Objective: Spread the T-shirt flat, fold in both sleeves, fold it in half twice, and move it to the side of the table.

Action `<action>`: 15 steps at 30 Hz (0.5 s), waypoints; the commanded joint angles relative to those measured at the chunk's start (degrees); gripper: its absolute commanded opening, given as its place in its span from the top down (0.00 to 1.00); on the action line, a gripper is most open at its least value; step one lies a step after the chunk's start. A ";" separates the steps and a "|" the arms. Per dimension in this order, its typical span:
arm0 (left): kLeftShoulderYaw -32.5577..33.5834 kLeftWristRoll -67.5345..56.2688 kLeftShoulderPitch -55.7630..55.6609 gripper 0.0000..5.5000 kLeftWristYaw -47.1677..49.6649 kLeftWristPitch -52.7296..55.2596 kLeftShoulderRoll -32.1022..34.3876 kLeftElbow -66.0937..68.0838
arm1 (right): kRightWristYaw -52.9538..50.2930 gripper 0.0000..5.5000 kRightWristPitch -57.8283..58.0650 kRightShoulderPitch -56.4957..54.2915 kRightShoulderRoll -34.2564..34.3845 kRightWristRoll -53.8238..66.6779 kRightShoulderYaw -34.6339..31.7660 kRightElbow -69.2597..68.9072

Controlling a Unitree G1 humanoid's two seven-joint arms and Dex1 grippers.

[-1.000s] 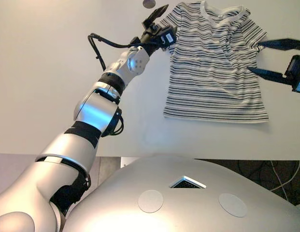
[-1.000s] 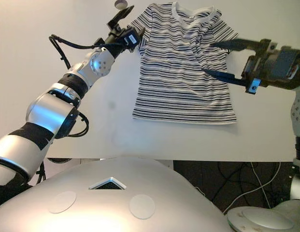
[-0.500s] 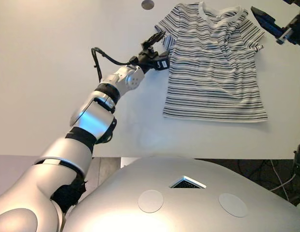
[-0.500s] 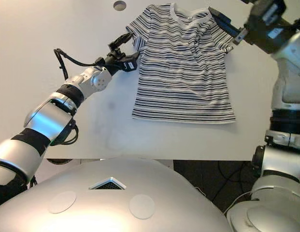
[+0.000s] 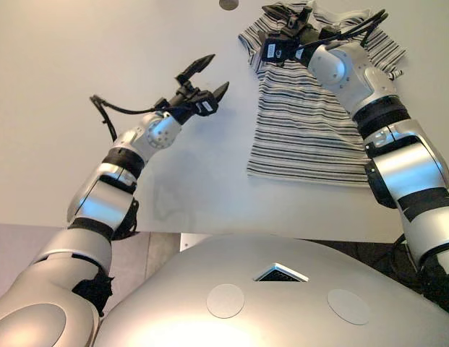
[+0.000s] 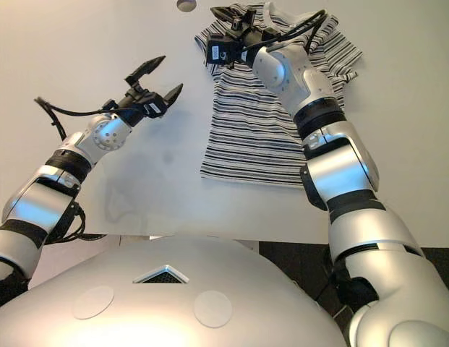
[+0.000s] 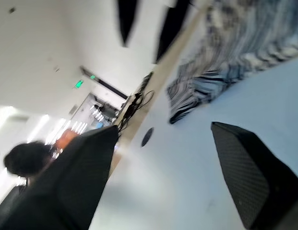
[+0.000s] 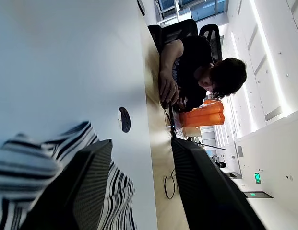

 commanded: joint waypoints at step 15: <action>15.76 -18.52 8.30 0.35 -14.34 6.28 -4.14 -20.24 | -12.38 0.58 -0.09 -5.77 -0.93 -4.48 2.47 17.68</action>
